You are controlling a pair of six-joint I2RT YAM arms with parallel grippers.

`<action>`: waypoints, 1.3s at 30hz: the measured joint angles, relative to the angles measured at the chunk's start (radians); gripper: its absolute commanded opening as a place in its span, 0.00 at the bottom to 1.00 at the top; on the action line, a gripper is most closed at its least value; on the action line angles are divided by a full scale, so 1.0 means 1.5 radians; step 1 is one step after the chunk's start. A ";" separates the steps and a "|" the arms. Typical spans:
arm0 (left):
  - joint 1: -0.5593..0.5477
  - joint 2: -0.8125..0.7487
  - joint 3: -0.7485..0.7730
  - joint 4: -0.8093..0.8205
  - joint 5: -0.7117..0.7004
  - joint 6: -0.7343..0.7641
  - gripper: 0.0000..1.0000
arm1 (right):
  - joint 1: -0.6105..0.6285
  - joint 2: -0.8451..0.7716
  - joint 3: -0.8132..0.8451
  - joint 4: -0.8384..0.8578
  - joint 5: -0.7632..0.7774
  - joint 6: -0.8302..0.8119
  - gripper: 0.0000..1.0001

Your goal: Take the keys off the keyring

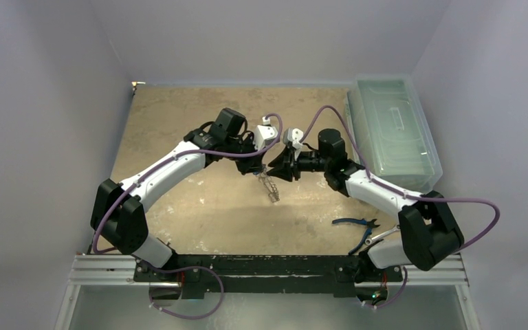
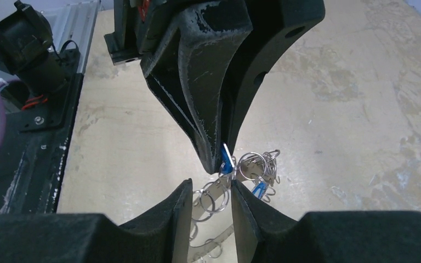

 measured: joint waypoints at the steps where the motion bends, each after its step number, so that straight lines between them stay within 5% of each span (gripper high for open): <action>1: 0.000 0.000 0.000 -0.002 0.001 0.001 0.00 | 0.000 0.002 0.002 -0.004 -0.003 -0.012 0.35; 21: 0.000 0.000 0.008 -0.021 0.022 0.009 0.00 | 0.007 0.028 0.011 -0.016 -0.004 -0.075 0.35; 39: 0.002 0.000 0.009 -0.034 0.036 0.013 0.00 | 0.009 0.049 0.011 0.008 -0.004 -0.078 0.21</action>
